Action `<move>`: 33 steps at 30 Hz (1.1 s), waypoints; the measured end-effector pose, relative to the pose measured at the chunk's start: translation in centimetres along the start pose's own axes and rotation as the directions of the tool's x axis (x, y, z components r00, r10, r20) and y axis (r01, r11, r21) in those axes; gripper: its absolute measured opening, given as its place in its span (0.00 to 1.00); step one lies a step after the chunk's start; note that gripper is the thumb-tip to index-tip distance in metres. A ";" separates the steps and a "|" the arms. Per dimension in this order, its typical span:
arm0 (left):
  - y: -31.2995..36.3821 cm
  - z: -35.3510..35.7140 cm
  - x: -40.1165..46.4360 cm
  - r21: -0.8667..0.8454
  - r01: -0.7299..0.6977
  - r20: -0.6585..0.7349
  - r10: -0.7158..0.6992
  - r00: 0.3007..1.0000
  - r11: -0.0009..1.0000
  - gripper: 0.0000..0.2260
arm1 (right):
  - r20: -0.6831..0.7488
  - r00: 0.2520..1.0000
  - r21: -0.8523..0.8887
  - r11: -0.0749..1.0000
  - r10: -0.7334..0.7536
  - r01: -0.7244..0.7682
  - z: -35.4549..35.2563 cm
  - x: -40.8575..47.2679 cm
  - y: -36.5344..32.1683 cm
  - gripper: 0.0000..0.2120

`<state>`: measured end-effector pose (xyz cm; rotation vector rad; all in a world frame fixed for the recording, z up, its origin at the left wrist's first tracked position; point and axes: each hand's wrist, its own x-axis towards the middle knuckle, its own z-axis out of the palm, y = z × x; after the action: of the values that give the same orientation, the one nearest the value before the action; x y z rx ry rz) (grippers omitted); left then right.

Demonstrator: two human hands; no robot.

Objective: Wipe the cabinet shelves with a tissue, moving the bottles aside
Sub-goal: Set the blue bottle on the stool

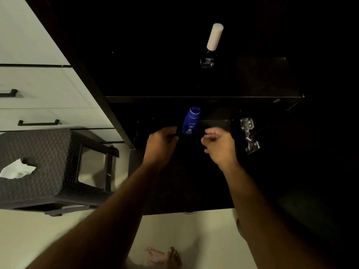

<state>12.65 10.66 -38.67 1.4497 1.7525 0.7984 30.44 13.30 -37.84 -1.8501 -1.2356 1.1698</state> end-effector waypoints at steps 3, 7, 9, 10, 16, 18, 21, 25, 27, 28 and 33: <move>0.8 1.0 2.7 -0.046 0.002 -0.021 -0.003 1.000 0.999 0.19 | 0.026 1.000 -0.008 1.000 -0.005 0.005 0.6 2.5 -0.8 0.19; 1.8 1.8 4.5 -0.038 0.015 0.021 -0.014 1.000 0.999 0.22 | 0.065 0.996 -0.048 0.997 -0.056 0.059 1.4 3.9 -1.0 0.19; 1.7 2.1 4.7 -0.041 0.028 0.050 -0.026 0.998 0.999 0.22 | 0.076 0.994 -0.055 0.996 -0.072 0.077 1.6 4.0 -1.0 0.14; 1.7 2.2 4.6 -0.032 0.028 0.058 -0.026 0.998 0.999 0.21 | 0.076 0.994 -0.049 0.996 -0.076 0.080 1.6 3.9 -1.0 0.11; 1.6 1.1 1.9 -0.097 -0.025 0.079 0.033 0.996 0.995 0.15 | 0.094 0.991 0.024 0.996 -0.092 0.090 1.0 0.8 -1.2 0.08; 1.1 0.7 0.0 -0.151 -0.024 0.109 0.041 0.993 0.988 0.12 | 0.114 0.990 0.081 0.994 -0.078 0.069 0.4 -1.3 -1.1 0.09; 0.0 -0.1 -3.7 -0.255 0.063 0.156 -0.023 0.987 0.965 0.08 | 0.118 0.993 0.151 0.989 -0.012 -0.006 0.4 -4.9 -0.3 0.06; -0.9 -1.8 -8.8 -0.334 0.181 0.186 -0.123 0.975 0.925 0.06 | 0.184 0.978 0.167 0.978 0.095 -0.126 1.7 -9.8 1.1 0.06; -1.2 -2.9 -11.1 -0.359 0.246 0.206 -0.180 0.962 0.900 0.07 | 0.224 0.966 0.177 0.970 0.127 -0.169 2.4 -12.1 1.6 0.07; -1.4 -3.7 -12.2 -0.368 0.279 0.222 -0.207 0.953 0.887 0.07 | 0.248 0.958 0.185 0.964 0.144 -0.193 2.9 -13.4 1.7 0.07; -4.5 -8.4 -16.2 -0.319 0.377 0.258 -0.304 0.917 0.870 0.10 | 0.386 0.908 0.155 0.959 0.165 -0.239 6.6 -18.0 1.2 0.08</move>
<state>5.09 -6.28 -35.49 0.9038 1.5485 0.7113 21.87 -3.77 -35.66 -1.6862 -1.0843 1.7559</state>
